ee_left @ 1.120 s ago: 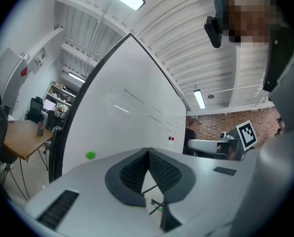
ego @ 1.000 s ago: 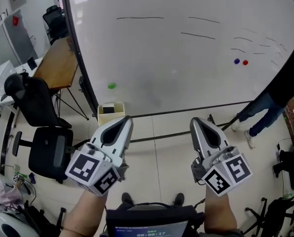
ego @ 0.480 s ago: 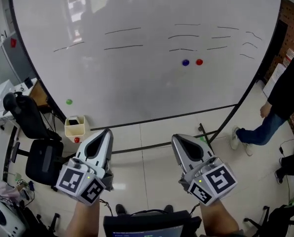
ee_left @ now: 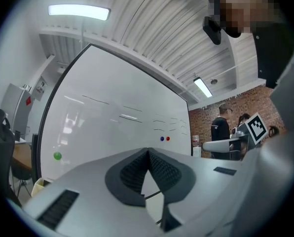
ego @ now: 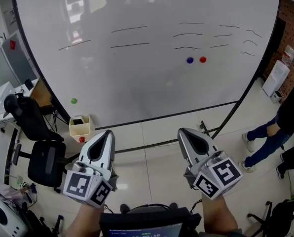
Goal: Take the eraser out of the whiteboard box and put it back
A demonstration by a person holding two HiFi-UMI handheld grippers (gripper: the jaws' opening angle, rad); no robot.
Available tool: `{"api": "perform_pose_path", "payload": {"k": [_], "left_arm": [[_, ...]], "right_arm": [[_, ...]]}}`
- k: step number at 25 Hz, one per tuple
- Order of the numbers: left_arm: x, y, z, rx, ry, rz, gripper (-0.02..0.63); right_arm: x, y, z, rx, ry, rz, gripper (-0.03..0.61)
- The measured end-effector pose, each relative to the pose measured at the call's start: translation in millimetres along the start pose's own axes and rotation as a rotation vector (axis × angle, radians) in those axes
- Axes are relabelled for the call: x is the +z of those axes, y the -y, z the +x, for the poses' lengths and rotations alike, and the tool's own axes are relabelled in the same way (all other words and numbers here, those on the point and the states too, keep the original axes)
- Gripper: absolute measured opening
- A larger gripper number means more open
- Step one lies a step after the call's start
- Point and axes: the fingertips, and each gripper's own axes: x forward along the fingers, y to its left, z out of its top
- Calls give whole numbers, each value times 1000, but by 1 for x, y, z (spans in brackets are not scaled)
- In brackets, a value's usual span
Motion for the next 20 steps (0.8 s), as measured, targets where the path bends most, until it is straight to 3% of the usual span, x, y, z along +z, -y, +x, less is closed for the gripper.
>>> {"api": "perform_pose_path", "payload": {"k": [20], "left_arm": [[0, -12, 6, -50, -2, -1, 35]], "right_arm": [[2, -9, 13, -39, -15, -43, 9]]}}
